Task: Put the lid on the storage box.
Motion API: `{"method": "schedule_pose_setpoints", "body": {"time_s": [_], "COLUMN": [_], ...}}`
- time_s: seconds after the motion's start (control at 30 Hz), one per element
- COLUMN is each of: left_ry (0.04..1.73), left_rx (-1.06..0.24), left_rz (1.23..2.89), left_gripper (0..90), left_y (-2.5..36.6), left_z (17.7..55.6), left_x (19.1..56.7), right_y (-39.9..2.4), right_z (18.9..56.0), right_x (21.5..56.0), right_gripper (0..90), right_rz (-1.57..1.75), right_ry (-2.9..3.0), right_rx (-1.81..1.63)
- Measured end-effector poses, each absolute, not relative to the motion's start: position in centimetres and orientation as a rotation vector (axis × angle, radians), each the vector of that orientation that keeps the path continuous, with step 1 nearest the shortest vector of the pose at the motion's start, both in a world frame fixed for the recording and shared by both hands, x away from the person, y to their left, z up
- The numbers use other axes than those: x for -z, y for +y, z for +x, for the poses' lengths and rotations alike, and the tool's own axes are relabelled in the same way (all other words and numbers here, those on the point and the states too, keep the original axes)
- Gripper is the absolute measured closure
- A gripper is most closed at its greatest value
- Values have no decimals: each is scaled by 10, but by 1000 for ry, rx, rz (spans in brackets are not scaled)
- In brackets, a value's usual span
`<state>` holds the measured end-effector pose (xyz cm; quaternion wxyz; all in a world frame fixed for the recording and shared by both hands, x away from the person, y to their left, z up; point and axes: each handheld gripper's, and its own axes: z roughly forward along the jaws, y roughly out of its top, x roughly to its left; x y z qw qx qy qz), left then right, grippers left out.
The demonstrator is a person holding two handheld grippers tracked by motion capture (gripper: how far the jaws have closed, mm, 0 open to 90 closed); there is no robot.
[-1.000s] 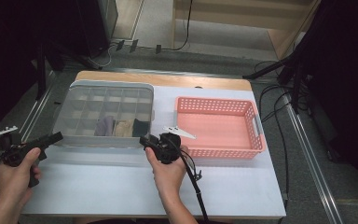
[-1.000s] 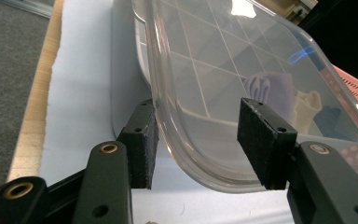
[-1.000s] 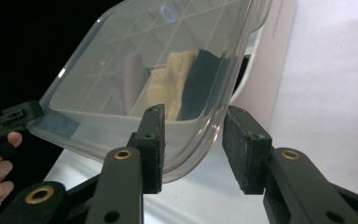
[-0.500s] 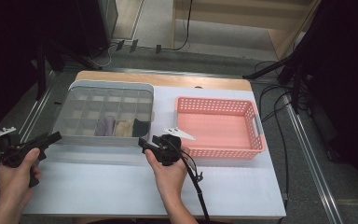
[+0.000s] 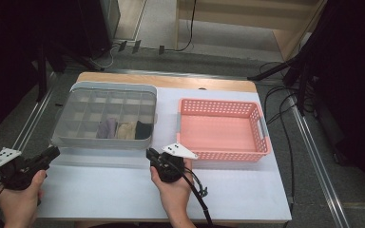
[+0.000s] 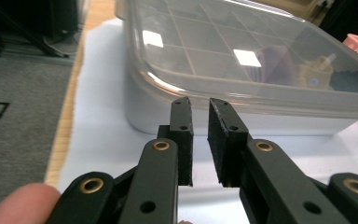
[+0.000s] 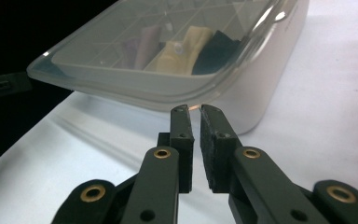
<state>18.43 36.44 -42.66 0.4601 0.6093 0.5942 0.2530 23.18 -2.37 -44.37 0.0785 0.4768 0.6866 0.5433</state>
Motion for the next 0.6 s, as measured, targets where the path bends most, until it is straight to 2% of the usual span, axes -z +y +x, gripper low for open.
{"method": "schedule_pose_setpoints", "body": {"time_s": [0.6], "left_ry": [1456], "left_rx": [-553], "left_rz": [1528], "left_gripper": [749], "left_y": [361], "left_z": [210], "left_x": [422], "right_y": [-15], "right_z": [255], "right_x": [434], "right_gripper": [838], "right_rz": [1451], "right_ry": [2003], "right_rx": [-1569]}}
